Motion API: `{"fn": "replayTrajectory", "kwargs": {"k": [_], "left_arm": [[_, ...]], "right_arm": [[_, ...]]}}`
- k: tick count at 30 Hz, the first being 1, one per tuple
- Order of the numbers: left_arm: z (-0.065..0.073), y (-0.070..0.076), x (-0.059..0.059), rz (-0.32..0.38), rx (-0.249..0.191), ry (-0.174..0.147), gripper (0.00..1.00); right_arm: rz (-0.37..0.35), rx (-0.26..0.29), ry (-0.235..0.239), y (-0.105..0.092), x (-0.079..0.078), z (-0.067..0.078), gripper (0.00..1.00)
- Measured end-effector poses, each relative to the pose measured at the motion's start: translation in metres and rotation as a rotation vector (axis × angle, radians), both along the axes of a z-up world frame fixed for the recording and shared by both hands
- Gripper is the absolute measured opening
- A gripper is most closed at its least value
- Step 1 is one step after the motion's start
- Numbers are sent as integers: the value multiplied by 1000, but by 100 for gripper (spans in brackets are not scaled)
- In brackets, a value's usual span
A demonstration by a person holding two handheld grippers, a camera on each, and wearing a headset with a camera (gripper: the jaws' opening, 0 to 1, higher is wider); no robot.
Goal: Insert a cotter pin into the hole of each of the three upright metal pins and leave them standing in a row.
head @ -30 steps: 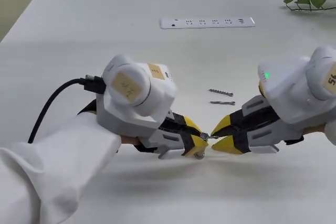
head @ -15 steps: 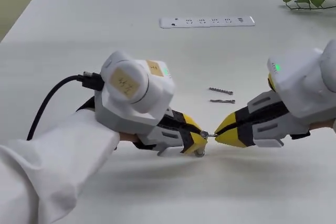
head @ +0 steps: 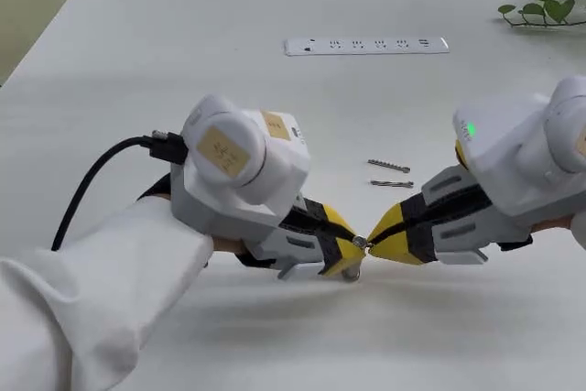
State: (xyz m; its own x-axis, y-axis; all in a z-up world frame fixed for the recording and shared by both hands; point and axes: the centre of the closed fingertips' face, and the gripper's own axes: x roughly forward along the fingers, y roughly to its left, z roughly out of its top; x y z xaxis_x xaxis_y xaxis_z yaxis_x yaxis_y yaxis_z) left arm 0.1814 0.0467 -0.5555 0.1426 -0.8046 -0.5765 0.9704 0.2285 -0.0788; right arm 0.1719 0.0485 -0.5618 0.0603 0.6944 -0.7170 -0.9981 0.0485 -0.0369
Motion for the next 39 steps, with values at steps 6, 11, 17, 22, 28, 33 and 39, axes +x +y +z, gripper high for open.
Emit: {"fn": "replayTrajectory", "kwargs": {"k": [6,11,17,22,28,33,39], "left_arm": [[1,0,0,5,-3,4,6],[0,6,0,16,8,-3,15],[3,10,-2,21,-4,-2,26],[9,9,-6,41,-73,-17,50],[1,12,-21,53,-82,31,84],[-9,16,-21,104,-68,49,96],[-11,18,-25,128,-78,70,99]], "right_arm": [[-18,15,33,1,1,0,0],[-35,46,33,4,1,3,6],[-40,61,28,1,2,6,7],[-58,92,31,-1,5,13,9],[-80,120,49,-2,6,15,10],[-77,128,53,1,4,16,12],[-78,129,69,4,1,13,13]]}}
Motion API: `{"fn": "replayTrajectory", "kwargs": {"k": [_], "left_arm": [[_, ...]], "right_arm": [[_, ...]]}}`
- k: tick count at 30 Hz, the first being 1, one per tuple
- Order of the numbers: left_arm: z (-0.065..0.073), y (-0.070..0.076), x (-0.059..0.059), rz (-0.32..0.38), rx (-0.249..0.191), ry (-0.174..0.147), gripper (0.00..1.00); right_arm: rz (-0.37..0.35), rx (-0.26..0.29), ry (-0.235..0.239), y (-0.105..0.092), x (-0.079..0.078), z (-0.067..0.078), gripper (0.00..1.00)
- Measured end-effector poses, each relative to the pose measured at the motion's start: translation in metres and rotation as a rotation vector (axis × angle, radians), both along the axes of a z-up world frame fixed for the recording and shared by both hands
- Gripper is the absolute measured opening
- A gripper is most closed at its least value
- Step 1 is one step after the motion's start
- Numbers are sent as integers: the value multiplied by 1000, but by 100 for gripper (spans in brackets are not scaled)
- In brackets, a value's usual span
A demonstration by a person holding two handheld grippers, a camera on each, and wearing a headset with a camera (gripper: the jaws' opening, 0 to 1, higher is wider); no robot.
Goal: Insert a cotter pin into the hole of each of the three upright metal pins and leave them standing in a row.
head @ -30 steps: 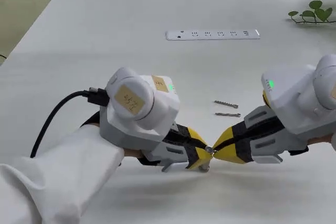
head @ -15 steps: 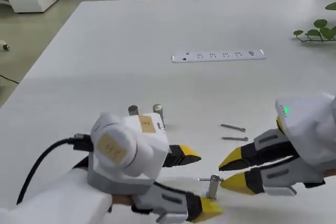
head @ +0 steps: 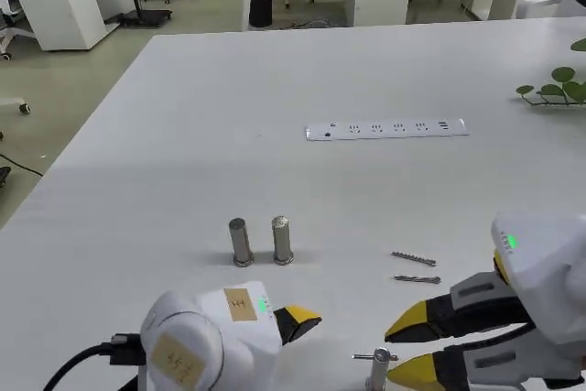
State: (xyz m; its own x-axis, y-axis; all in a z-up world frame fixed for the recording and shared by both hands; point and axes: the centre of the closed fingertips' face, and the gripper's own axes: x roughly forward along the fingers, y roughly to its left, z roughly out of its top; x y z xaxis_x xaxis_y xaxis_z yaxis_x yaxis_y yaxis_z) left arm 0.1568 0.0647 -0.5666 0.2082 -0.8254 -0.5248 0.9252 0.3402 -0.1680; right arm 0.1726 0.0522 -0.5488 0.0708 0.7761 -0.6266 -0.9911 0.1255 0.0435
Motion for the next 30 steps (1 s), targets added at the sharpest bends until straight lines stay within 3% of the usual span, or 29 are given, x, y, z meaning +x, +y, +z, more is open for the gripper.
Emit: {"fn": "replayTrajectory", "kwargs": {"k": [11,20,30], "left_arm": [[-1,7,0,5,18,2,99],[3,17,2,22,27,-9,99],[9,26,6,48,28,-21,99]], "right_arm": [[-7,12,33,11,-1,-13,12],[-14,18,54,13,3,-17,6],[7,12,26,13,3,-16,4]]}}
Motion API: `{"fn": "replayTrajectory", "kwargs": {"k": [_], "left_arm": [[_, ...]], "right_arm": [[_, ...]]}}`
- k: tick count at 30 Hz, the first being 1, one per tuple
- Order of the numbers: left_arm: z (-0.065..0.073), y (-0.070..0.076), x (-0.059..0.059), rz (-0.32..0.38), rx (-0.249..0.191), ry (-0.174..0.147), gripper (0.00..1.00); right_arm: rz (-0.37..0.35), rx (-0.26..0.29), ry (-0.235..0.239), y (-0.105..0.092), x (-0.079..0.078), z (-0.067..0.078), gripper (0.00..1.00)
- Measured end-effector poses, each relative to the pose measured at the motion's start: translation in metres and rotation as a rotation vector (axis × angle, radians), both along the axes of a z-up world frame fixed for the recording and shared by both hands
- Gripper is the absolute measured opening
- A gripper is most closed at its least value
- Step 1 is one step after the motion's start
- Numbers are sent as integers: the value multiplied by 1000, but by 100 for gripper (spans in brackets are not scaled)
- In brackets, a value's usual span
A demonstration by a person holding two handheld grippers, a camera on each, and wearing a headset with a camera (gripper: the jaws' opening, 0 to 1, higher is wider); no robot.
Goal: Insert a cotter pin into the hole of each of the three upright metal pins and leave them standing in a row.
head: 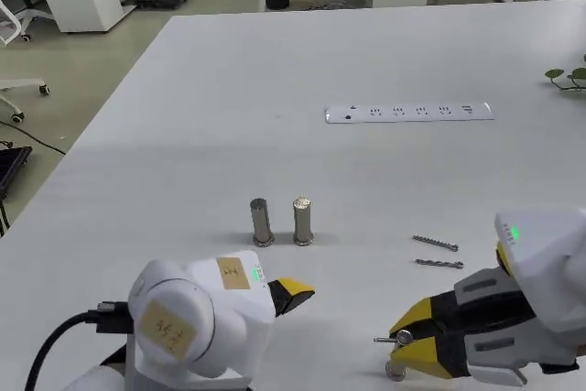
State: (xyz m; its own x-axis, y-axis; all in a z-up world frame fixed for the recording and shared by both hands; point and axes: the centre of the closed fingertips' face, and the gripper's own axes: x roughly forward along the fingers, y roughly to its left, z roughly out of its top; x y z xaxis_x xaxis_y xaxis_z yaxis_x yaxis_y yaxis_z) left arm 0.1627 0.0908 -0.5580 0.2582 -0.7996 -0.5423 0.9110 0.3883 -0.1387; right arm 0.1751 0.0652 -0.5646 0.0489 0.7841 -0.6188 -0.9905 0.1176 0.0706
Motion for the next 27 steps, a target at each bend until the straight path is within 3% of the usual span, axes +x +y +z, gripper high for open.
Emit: {"fn": "replayTrajectory", "kwargs": {"k": [9,19,27], "left_arm": [[2,4,4,44,-20,1,99],[-2,13,0,109,-43,25,98],[-3,21,2,158,-49,41,99]], "right_arm": [[9,-19,-15,2,1,0,3],[18,-18,-44,11,22,7,3],[47,-25,-59,23,33,3,3]]}}
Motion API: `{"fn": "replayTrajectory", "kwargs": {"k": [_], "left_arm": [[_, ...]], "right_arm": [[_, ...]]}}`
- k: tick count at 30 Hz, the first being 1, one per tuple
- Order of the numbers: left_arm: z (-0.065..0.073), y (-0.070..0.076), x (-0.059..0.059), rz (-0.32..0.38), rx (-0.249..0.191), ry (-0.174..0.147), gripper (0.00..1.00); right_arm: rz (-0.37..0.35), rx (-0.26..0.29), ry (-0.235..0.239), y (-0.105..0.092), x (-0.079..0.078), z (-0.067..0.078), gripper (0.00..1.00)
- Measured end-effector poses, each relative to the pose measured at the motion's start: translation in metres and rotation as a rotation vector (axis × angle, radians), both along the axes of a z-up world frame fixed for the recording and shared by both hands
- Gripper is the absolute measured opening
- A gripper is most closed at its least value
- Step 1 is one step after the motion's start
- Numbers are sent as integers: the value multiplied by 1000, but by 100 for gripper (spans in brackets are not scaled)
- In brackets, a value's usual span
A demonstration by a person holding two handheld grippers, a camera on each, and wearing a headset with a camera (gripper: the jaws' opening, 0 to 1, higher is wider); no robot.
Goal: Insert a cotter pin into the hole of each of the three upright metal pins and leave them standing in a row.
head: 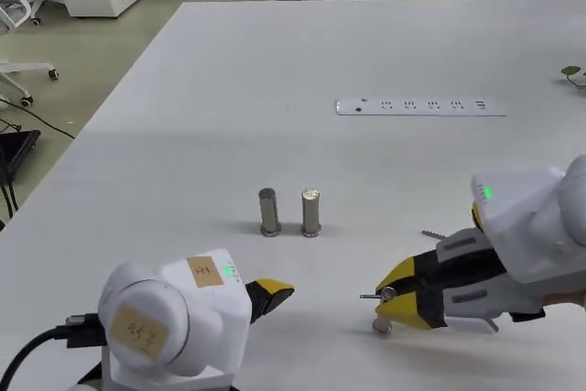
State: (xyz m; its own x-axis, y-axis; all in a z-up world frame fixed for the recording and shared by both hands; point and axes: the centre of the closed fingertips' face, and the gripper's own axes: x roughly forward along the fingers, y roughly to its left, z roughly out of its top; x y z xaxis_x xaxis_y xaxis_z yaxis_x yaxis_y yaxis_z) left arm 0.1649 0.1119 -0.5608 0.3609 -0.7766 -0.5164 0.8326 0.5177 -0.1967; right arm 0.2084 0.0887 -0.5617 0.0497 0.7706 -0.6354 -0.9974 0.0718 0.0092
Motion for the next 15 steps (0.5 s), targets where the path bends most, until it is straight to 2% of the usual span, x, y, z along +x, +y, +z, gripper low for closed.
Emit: {"fn": "replayTrajectory", "kwargs": {"k": [15], "left_arm": [[5,7,4,34,-16,3,99]], "right_arm": [[31,-10,-18,13,15,-1,4]]}}
